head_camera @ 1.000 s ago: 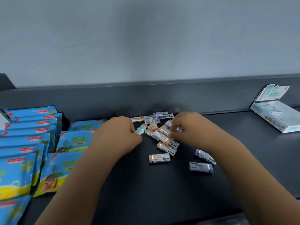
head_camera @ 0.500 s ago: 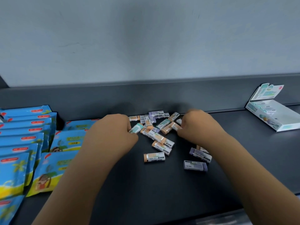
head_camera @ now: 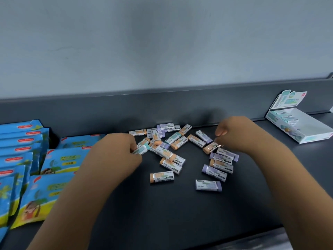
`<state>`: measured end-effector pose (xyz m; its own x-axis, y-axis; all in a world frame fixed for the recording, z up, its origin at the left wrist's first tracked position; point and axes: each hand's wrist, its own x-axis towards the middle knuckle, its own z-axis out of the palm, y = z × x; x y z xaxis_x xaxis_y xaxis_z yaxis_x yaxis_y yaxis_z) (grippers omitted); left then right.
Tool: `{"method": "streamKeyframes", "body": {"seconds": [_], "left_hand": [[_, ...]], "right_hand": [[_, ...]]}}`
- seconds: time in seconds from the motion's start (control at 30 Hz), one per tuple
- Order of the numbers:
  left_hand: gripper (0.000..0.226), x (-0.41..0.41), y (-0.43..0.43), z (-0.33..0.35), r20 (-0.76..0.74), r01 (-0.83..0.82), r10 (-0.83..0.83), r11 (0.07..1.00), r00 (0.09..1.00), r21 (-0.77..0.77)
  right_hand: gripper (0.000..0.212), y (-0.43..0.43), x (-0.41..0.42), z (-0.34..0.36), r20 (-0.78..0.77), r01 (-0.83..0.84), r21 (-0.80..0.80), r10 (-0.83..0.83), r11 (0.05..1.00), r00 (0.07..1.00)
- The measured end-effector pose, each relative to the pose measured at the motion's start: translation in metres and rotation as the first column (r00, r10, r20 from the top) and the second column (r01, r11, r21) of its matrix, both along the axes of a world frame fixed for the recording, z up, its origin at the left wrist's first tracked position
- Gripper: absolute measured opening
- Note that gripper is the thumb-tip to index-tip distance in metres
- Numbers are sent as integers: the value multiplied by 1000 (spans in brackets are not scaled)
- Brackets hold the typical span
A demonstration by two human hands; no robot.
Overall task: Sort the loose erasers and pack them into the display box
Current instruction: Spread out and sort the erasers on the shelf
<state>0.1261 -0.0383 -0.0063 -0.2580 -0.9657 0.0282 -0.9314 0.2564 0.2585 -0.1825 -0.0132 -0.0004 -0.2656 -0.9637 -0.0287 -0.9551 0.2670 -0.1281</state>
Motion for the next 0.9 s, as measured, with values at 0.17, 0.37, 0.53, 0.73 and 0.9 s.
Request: {"method": "streamKeyframes", "body": {"seconds": [0.17, 0.37, 0.53, 0.73, 0.9], "left_hand": [[7, 0, -3, -4, 19, 10, -10, 1000, 1000, -8], [8, -1, -5, -4, 56, 25, -26, 1000, 998, 16], [7, -3, -4, -6, 43, 37, -38, 999, 998, 22], [9, -6, -3, -8, 44, 55, -57, 998, 997, 39], [9, -11, -1, -5, 62, 71, -74, 996, 995, 52]], "right_hand": [[20, 2, -7, 4, 64, 3, 56, -7, 998, 998], [21, 2, -4, -3, 199, -69, 4, 67, 998, 978], [21, 8, -5, -4, 411, -65, -64, 86, 996, 908], [25, 13, -9, -7, 459, -74, -68, 97, 995, 883], [23, 14, -2, -8, 423, -124, -100, 155, 987, 893]]}}
